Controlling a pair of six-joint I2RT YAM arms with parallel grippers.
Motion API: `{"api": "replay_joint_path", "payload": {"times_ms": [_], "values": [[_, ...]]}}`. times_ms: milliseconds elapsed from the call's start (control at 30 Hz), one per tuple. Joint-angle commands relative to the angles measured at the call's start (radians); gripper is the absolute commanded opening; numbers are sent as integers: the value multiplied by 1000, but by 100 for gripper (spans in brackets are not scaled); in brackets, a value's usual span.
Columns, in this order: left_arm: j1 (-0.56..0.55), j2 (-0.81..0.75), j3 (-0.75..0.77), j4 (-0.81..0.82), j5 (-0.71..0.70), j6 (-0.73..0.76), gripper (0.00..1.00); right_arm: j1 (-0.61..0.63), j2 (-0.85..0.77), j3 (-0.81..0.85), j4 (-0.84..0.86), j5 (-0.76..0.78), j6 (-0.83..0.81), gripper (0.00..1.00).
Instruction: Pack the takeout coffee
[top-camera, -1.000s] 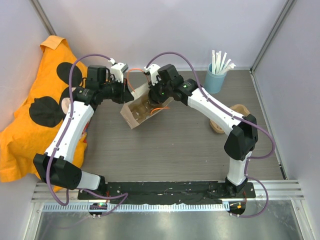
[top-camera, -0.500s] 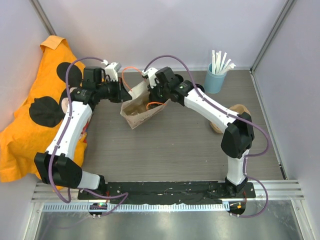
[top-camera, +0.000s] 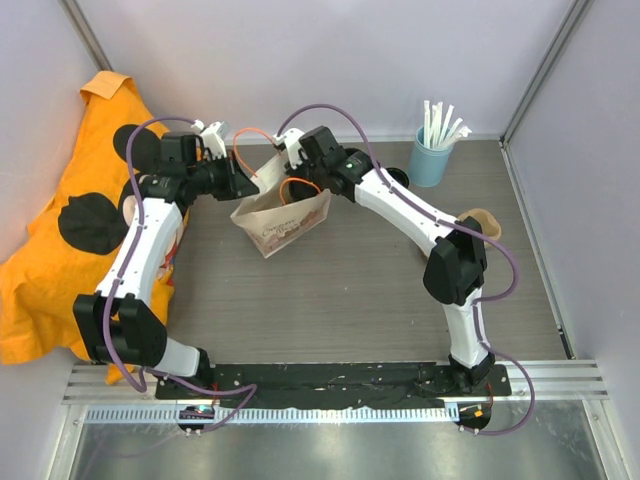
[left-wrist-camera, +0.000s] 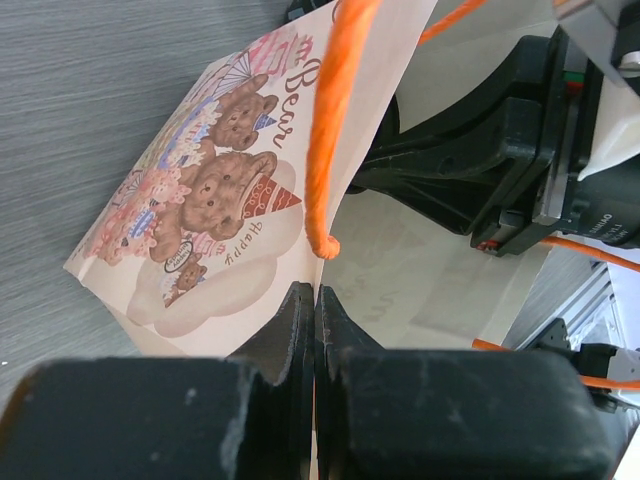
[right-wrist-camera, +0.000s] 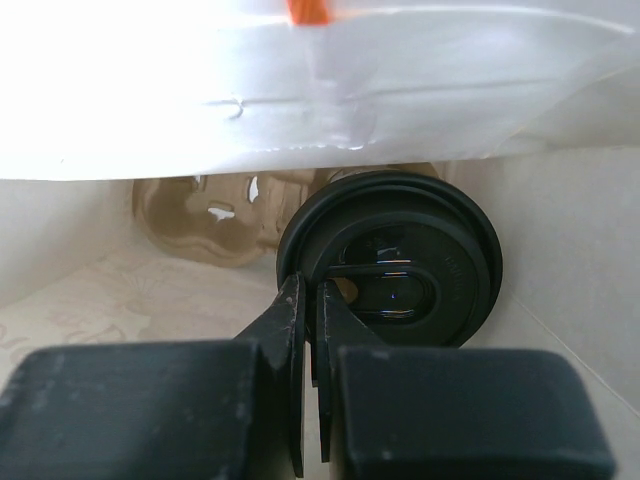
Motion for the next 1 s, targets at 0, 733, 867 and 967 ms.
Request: {"api": "replay_joint_path", "payload": {"times_ms": [0, 733, 867, 967], "values": [[13, 22, -4, 18, -27, -14, 0, -12, 11, 62, -28, 13, -20, 1], [27, 65, 85, -17, -49, 0, 20, -21, 32, 88, -51, -19, -24, 22], [28, 71, 89, -19, -38, 3, 23, -23, 35, 94, -55, -25, -25, 30], [27, 74, 89, -19, -36, 3, 25, -23, 37, 100, -55, -30, -25, 34]]}}
